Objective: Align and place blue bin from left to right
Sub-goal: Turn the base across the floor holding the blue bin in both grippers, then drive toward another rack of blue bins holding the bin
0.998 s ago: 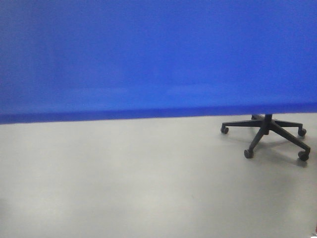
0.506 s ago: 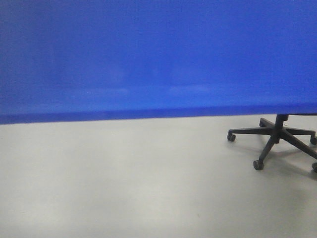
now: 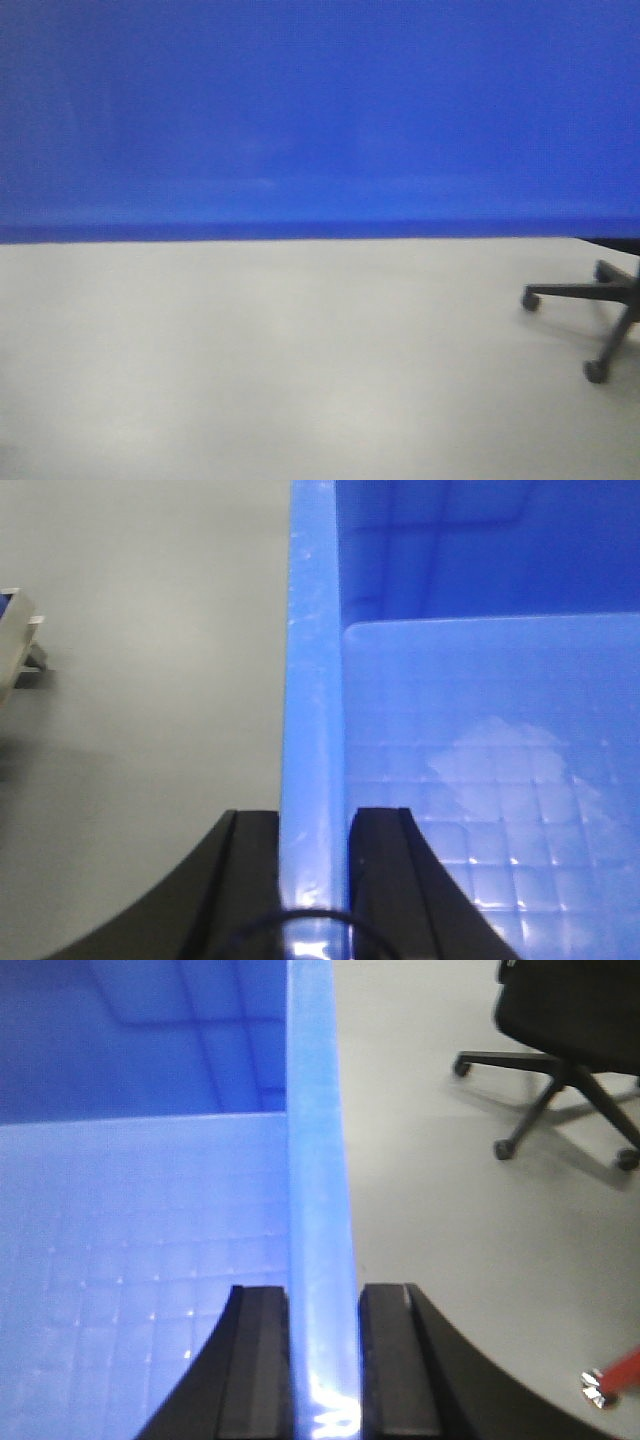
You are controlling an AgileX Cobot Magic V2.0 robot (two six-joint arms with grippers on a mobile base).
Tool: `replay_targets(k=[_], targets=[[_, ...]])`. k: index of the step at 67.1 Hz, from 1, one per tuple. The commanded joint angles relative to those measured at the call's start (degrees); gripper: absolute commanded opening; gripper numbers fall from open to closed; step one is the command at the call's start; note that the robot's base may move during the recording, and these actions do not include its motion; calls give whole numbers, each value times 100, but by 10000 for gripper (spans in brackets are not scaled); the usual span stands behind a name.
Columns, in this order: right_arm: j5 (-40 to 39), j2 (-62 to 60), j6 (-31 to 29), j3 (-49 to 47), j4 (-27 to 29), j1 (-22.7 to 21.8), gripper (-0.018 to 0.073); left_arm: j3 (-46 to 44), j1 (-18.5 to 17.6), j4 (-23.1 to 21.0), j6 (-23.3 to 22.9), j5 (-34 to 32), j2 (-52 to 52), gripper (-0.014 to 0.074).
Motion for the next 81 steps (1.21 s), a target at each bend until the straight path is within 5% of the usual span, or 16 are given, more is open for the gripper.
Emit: replay_targets(k=[1,81], targets=[[-2853,-2,25,-51,-7,99,-78,-79,-126,6,-26,-1116,-41,-111],[-2853,-2,25,-51,-7,99,-78,-79,-126,19,-26,-1116,-41,-111]])
